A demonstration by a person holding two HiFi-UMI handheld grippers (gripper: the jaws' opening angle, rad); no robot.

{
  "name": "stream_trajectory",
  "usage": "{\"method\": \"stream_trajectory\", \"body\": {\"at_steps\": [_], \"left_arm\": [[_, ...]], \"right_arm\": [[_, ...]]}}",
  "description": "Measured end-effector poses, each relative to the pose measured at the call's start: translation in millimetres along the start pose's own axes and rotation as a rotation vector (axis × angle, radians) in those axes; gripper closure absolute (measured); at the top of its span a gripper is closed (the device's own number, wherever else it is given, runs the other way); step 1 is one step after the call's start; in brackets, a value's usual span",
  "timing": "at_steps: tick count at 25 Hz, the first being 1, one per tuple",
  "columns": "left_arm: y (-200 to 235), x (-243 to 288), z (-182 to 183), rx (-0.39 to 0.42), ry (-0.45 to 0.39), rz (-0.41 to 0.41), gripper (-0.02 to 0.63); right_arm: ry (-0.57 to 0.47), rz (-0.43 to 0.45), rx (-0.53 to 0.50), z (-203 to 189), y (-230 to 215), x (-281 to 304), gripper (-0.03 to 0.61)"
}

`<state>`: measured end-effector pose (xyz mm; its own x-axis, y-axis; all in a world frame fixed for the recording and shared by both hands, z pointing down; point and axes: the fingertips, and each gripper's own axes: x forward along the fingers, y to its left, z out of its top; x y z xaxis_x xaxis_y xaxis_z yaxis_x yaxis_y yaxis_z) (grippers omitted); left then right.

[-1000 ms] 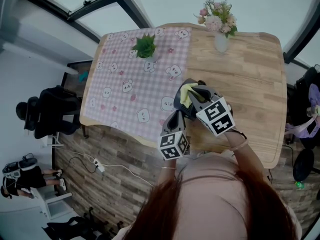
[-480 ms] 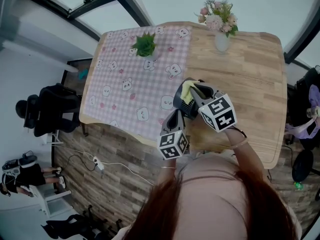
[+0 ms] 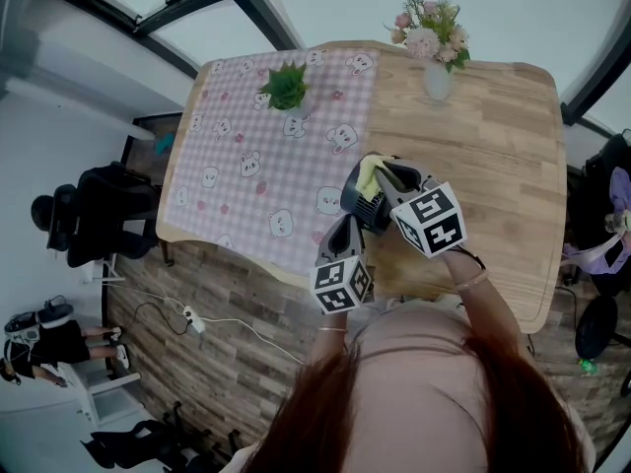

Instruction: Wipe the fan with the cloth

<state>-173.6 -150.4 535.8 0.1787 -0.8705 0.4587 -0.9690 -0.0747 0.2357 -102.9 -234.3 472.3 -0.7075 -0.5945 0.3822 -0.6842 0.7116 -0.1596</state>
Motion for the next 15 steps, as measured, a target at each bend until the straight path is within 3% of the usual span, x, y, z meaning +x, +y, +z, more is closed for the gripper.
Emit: {"method": "stream_trajectory", "body": {"at_steps": [15], "left_arm": [[0.2,1.6,-0.4,0.004,0.0,0.008,0.601]], "right_arm": [[-0.006,0.005,0.109,-3.7,-16.1,5.3,0.548]]}}
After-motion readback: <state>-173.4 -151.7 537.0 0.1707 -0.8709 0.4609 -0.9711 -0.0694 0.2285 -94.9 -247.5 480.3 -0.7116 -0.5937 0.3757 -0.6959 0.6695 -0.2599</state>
